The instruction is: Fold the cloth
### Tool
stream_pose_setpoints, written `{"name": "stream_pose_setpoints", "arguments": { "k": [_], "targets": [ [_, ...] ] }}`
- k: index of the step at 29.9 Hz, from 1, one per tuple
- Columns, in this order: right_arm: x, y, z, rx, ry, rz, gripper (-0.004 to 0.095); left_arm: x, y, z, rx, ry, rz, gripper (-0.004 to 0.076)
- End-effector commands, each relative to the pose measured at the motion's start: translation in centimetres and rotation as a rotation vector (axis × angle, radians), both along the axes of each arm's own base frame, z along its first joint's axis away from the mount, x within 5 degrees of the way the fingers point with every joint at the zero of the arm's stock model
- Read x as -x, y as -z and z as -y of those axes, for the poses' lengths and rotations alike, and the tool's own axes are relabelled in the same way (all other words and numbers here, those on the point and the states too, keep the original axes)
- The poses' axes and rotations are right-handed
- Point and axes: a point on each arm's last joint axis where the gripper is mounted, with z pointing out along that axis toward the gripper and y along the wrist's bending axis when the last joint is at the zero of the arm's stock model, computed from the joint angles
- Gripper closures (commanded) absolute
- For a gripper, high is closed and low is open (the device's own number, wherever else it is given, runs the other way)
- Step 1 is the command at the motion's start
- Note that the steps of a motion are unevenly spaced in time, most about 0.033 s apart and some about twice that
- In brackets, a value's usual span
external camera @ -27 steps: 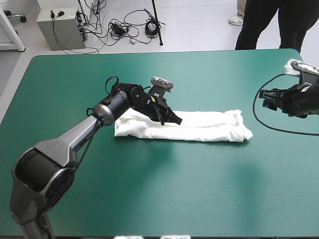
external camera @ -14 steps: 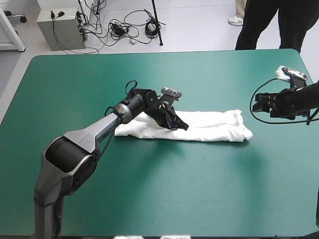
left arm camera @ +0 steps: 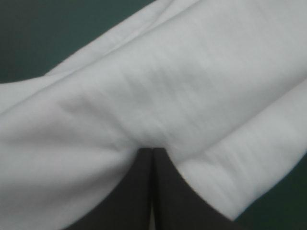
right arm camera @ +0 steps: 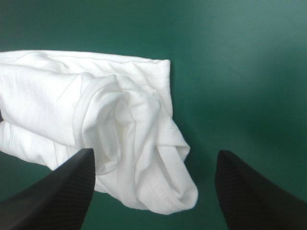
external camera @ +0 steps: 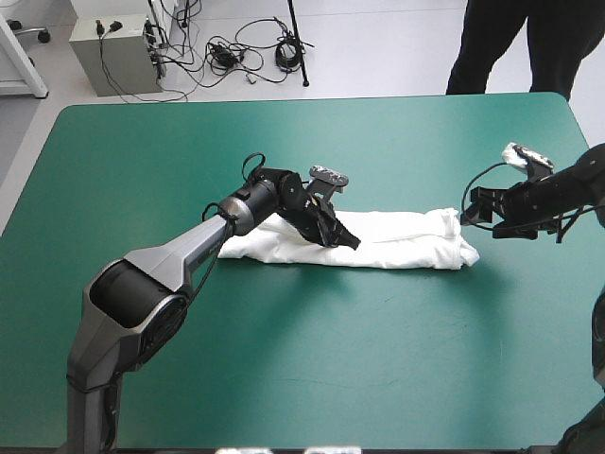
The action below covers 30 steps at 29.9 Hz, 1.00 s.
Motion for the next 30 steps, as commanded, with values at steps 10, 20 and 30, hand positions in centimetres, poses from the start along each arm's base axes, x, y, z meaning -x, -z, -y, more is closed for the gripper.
{"name": "stream_pose_setpoints", "arguments": {
  "k": [10, 20, 30],
  "targets": [
    [-1.8, 3.0, -2.7, -0.058, -0.093, -0.071, 0.0276, 0.6, -2.4, 0.2, 0.024, 0.012, 0.025, 0.0733],
    [-1.8, 3.9, -2.9, -0.094, -0.101, -0.122, 0.0917, 0.5, -3.1, 0.2, 0.038, 0.009, 0.051, 0.0733],
    [-1.6, -1.3, -3.6, -0.170, -0.125, 0.010, 0.0925, 0.5, -3.1, 0.2, 0.033, 0.013, 0.043, 0.0733]
  ]
}}
